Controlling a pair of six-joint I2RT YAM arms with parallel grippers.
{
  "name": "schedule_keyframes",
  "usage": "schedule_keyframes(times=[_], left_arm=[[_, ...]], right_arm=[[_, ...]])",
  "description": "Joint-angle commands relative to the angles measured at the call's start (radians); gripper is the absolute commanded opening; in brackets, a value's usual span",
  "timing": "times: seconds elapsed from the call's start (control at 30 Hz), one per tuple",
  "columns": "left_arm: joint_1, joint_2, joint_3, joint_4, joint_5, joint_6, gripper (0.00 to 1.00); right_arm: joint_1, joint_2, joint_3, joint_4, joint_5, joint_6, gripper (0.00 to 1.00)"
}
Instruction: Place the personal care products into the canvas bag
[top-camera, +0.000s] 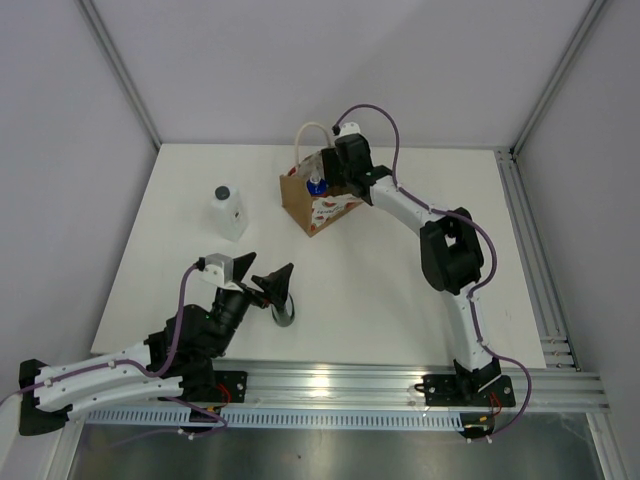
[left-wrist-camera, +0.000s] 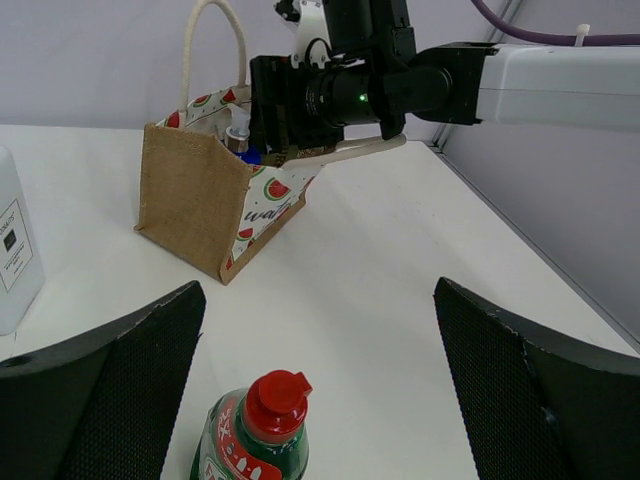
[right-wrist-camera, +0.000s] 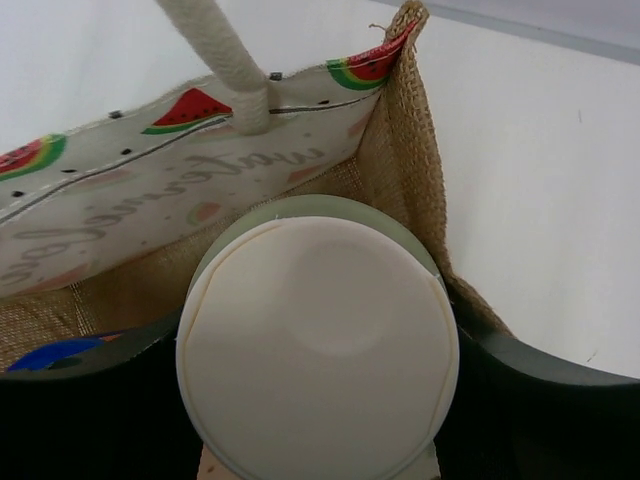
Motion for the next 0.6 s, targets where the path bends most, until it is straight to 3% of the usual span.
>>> schedule_keyframes(times=[0.0, 0.57], left_arm=[[-0.007, -0.006, 0.011, 0.017, 0.005, -0.023, 0.99], [-0.006, -0.007, 0.011, 0.017, 0.004, -0.023, 0.99]], right_arm=[[0.01, -0.007, 0.071, 0.072, 0.02, 0.007, 0.53], [0.01, -0.042, 0.059, 0.056, 0.029, 0.013, 0.68]])
